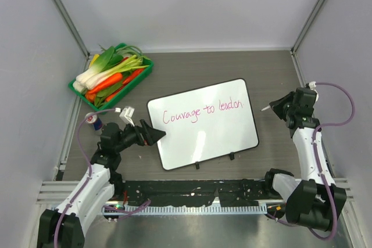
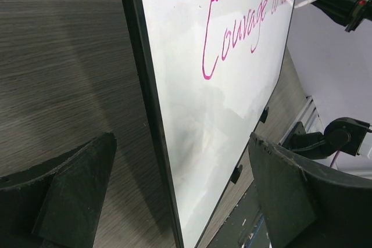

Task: Write a sentence on the whiteboard
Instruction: Put down the whiteboard marker without the cap at the center of the board.

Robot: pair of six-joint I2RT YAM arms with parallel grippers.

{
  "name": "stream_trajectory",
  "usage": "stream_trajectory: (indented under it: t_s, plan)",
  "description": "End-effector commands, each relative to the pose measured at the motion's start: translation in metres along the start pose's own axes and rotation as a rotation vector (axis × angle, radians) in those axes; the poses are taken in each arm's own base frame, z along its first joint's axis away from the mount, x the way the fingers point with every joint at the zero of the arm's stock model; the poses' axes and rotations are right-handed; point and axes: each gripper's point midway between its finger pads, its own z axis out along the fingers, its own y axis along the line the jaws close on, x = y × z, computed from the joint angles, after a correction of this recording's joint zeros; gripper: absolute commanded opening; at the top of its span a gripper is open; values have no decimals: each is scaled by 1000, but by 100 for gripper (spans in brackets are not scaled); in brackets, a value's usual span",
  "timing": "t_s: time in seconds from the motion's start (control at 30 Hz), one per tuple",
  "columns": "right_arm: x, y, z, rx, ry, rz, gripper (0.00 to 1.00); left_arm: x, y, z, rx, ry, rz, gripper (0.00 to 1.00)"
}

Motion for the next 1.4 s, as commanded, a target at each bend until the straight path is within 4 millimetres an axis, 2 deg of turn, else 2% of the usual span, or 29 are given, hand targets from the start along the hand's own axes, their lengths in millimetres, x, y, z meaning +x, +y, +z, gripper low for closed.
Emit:
stream_trajectory:
  t_s: [0.0,0.3,0.5,0.87,0.93,1.07,1.3,1.37]
  plan:
    - [1,5,12,-89,13,96,1,-4,-6,0,34,-13,19,99]
    - [27,-16,35,-105,106,196,1,-2,-6,0,36,-8,15,100]
    - [54,-29,52,-106,222,285,1,-3,-7,0,42,-11,17,100]
    - [88,-57,66,-66,358,387,1,-3,-6,1,37,-9,14,100]
    - [88,-58,69,-79,358,390,3,-2,-5,1,37,-6,12,100]
    - [93,-60,71,-83,373,401,10,-3,-6,1,38,-5,12,100]
    - [87,-62,68,-84,352,404,33,-3,-6,1,38,-5,12,100]
    - [85,-62,68,-81,347,404,35,-3,-6,1,39,-7,15,100]
